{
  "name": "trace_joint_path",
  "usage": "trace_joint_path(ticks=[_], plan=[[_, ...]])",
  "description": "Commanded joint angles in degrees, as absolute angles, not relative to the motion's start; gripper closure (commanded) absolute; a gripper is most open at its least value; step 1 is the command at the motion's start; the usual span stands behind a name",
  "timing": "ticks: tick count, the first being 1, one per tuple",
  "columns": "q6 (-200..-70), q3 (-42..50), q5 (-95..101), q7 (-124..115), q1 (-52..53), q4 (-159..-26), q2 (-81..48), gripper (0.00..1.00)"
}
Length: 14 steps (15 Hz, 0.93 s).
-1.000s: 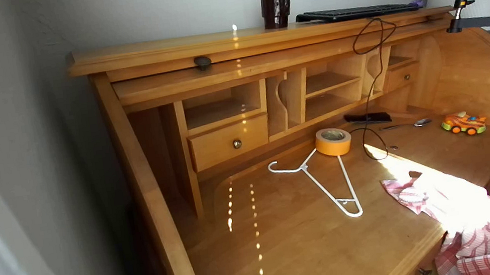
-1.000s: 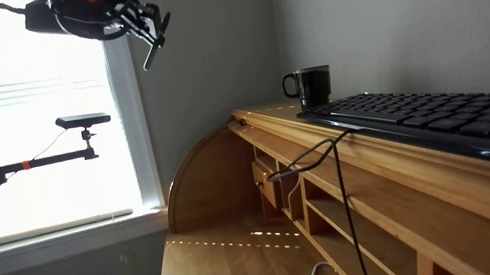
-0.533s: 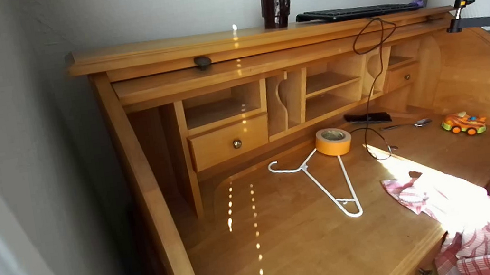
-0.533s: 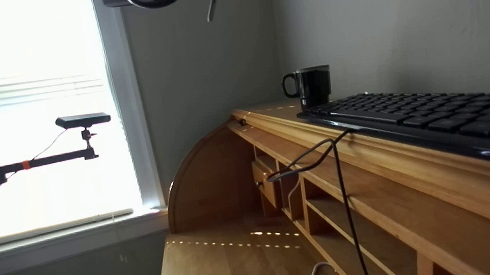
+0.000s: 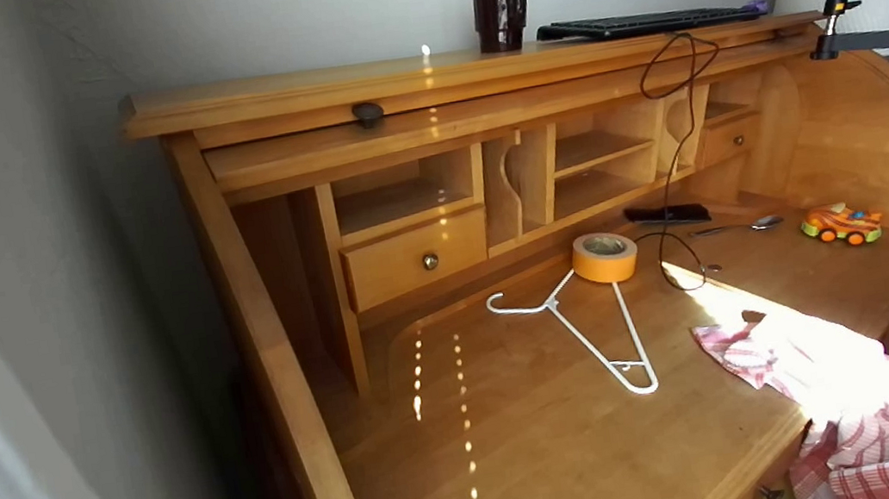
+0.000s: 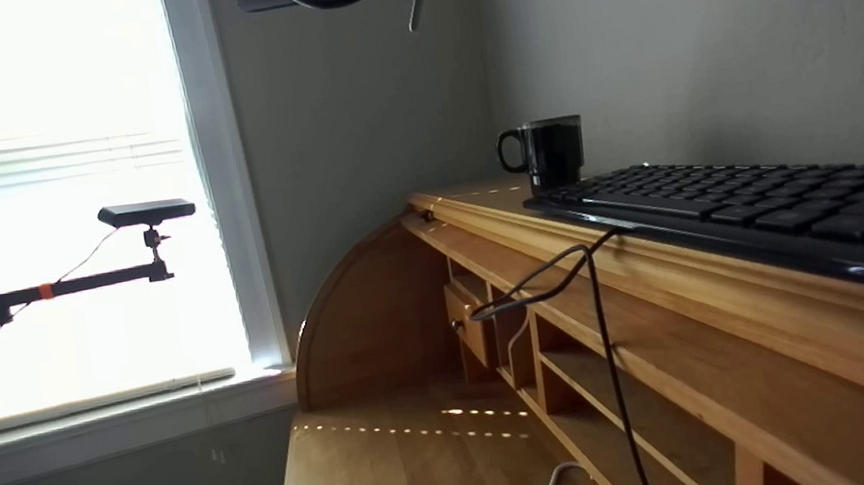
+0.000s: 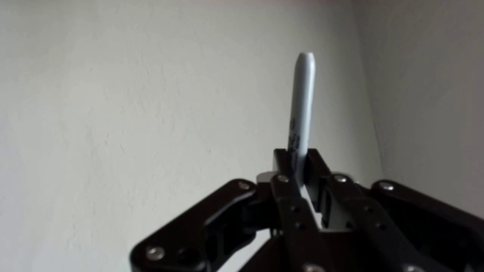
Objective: Put the black marker in the brown mug.
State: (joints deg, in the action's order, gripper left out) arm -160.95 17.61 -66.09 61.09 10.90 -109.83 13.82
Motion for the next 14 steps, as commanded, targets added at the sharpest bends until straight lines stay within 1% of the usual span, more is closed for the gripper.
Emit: trace_joint_path(ticks=[1,3,6,14], plan=[[-164.06,18.03,-69.58,64.29,11.84,-108.09,12.27,0.96],[-169.3,18.99,-75.33,68.47,12.61,-103.8,9.0,0.96],[-173.77,19.69,-82.17,72.96,12.31,-98.28,4.66,0.96],[-176.92,21.43,-96.74,83.8,9.72,-87.72,-7.69,0.96]])
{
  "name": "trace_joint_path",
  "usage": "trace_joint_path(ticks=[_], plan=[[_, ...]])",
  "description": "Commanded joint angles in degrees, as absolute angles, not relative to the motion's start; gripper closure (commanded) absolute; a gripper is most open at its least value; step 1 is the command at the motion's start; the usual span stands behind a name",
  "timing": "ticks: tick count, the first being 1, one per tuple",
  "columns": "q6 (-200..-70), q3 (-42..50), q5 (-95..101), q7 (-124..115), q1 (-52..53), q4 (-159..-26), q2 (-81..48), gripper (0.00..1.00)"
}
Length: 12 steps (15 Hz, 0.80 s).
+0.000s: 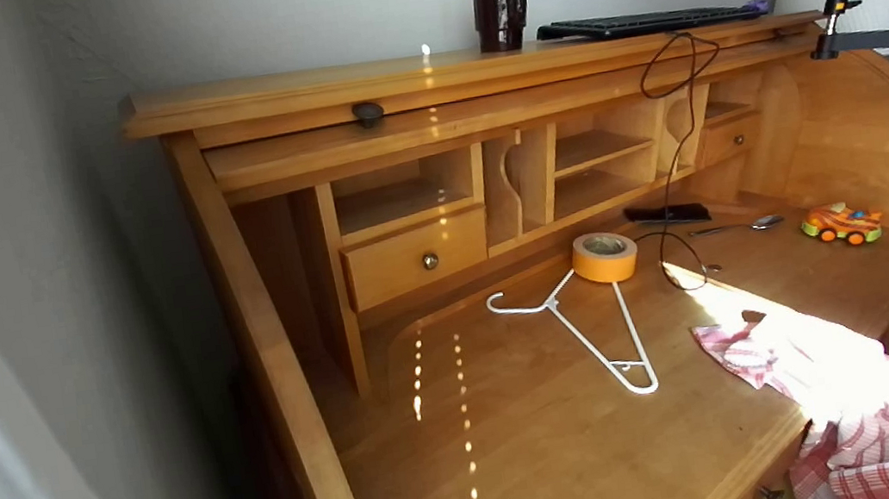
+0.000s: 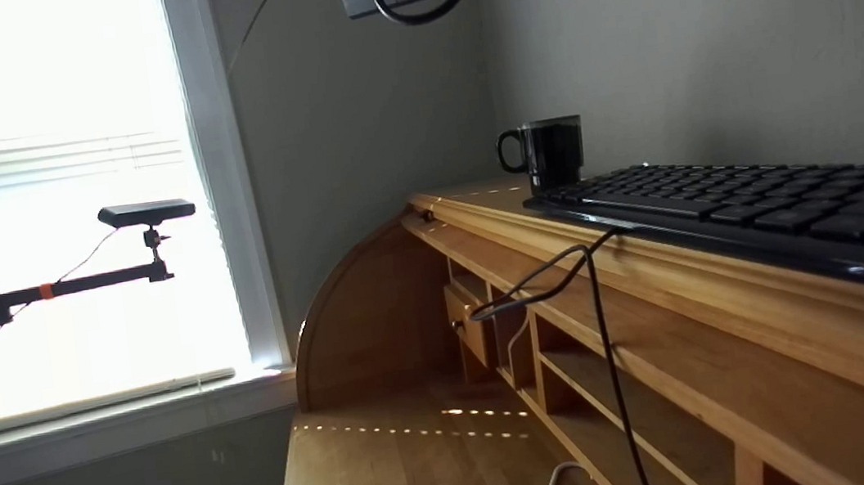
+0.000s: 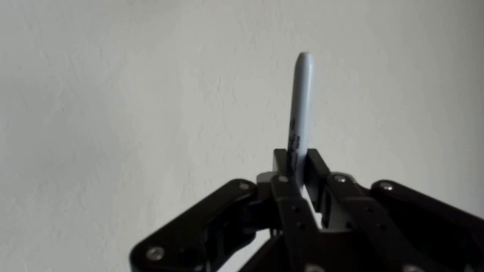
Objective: Put the black marker in the brown mug.
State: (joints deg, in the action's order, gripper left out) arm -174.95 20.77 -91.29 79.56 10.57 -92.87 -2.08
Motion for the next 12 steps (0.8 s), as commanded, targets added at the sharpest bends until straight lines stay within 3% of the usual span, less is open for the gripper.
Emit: trace_joint_path(ticks=[1,12], plan=[[-177.12,21.55,-98.02,85.13,9.54,-87.11,-8.85,0.96],[-176.09,21.74,-114.6,103.31,9.98,-85.61,-14.07,0.96]])
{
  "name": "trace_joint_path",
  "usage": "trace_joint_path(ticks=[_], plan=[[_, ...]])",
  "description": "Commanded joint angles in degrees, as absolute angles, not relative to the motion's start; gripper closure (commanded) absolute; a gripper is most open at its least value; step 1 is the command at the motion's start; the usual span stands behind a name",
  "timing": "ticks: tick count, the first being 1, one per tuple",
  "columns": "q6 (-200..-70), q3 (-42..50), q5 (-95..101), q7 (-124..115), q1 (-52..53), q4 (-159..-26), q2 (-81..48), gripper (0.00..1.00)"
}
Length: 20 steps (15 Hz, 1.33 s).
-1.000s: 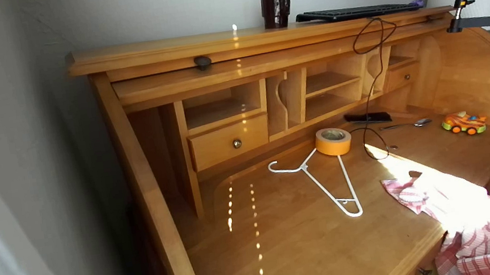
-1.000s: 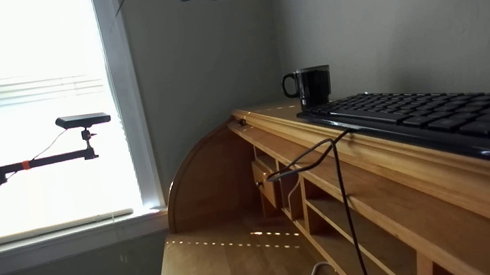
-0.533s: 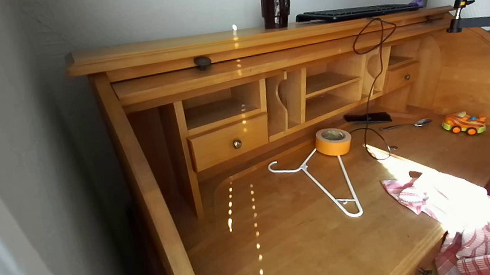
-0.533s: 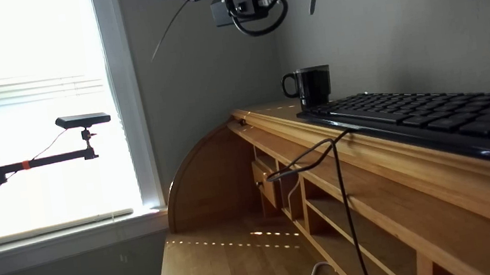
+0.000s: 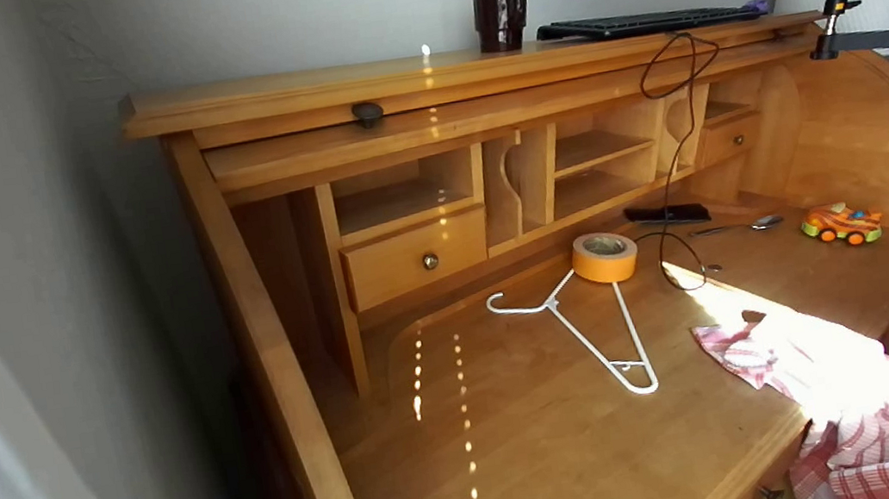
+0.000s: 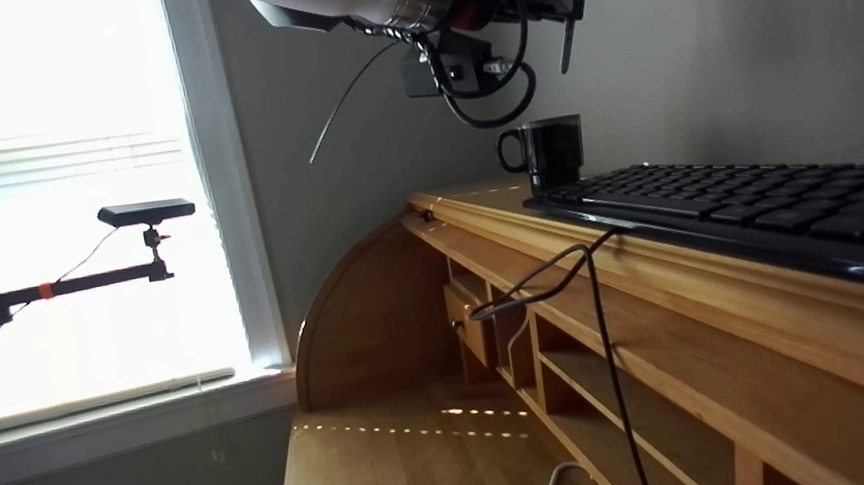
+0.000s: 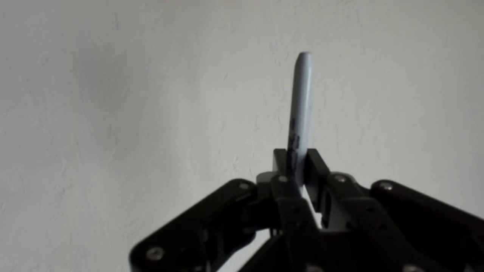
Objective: Put the black marker in the brown mug.
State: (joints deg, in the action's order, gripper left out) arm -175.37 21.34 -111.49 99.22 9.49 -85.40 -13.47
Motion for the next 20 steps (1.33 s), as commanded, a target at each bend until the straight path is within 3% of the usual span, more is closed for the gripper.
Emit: trace_joint_path(ticks=[1,8,9,20], plan=[[-175.64,21.81,-115.53,104.35,9.95,-85.75,-14.16,0.96],[-174.46,21.42,-118.32,107.53,10.4,-88.1,-12.54,0.96],[-175.32,21.27,-116.15,104.77,9.81,-85.88,-14.35,0.85],[-175.32,21.12,-116.28,105.02,9.86,-85.97,-14.29,0.85]])
